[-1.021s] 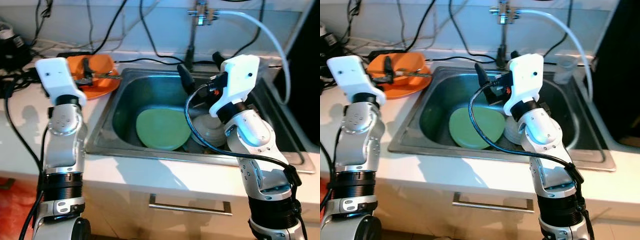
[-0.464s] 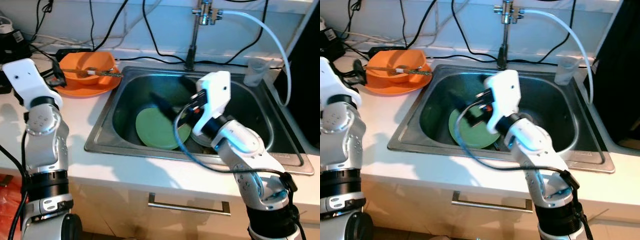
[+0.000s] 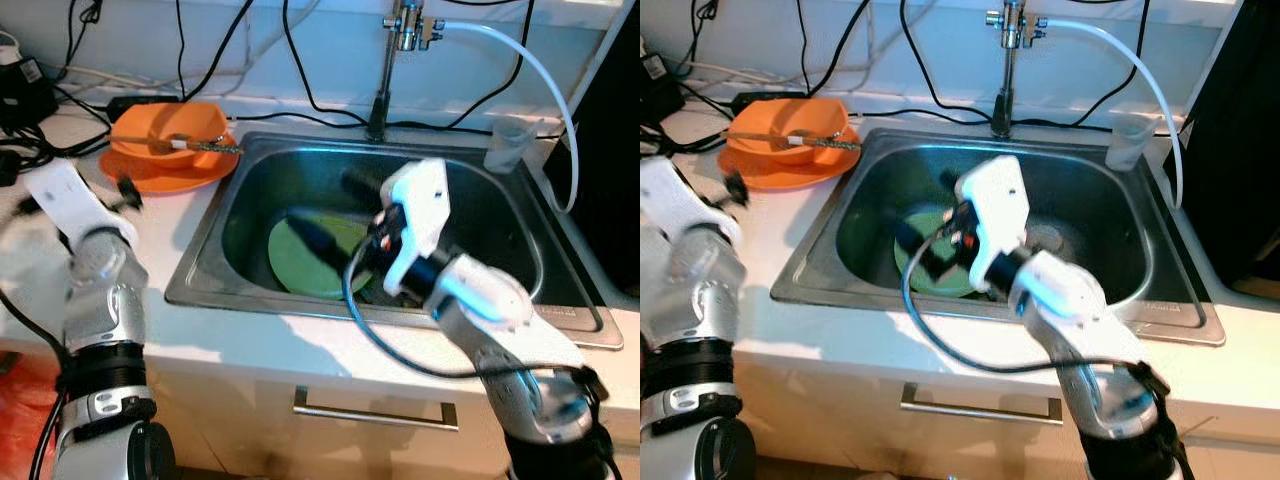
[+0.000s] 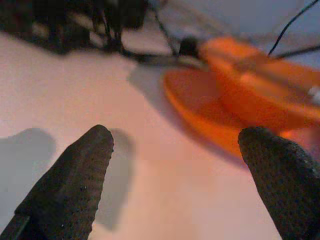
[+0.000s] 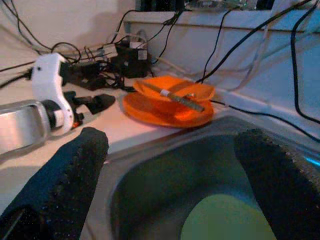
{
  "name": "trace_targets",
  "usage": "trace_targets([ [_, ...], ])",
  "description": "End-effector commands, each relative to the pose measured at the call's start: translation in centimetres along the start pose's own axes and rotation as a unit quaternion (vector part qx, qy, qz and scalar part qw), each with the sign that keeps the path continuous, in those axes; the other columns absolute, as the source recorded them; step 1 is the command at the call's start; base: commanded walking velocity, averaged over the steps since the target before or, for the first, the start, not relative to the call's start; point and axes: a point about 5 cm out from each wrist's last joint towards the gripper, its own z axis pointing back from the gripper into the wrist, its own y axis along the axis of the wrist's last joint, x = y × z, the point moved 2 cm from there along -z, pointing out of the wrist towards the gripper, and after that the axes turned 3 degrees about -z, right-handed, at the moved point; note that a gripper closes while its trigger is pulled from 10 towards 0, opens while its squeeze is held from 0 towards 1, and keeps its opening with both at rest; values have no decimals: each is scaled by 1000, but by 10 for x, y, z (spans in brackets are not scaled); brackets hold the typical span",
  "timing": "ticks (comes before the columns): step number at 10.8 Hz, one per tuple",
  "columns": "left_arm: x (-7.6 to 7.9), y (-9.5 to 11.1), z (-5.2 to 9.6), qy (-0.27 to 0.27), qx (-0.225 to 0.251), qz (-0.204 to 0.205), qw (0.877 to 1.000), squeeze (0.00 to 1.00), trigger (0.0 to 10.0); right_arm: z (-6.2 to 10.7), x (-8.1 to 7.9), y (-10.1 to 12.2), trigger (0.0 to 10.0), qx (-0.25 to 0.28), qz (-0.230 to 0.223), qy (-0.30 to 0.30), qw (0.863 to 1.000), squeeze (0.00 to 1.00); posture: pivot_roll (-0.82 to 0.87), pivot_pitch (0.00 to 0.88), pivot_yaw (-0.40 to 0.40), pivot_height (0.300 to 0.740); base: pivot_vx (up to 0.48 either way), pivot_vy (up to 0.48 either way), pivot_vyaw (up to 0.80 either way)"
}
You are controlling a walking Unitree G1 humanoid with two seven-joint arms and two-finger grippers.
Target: Kitchen organization
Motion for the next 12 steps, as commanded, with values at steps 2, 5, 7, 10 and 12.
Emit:
trace_targets([
  [2,-3,-10,-3,4,-33,4,999,0,10000,6,-8,-3,10000,-13,-5,13,1000,286,-52,32,11,740,0,0,0],
  [5,6,-7,-14,-22,-42,28,998,0,10000,8,-7,-1,10000,-11,-13,-6,1000,286,-59,51,28,740,0,0,0],
  [7,22,-3,-18,-44,-46,49,997,0,10000,12,-10,-1,10000,-9,-16,-17,1000,294,-74,76,45,740,0,0,0],
  [10,37,-10,-19,-67,-68,84,992,0,10000,22,-13,-3,10000,-16,-21,-36,999,294,-106,87,63,740,0,0,0],
  [12,39,-12,-22,-56,-83,113,989,0,10000,25,-8,-2,10000,-19,-17,-48,999,290,-121,91,58,740,0,0,0],
])
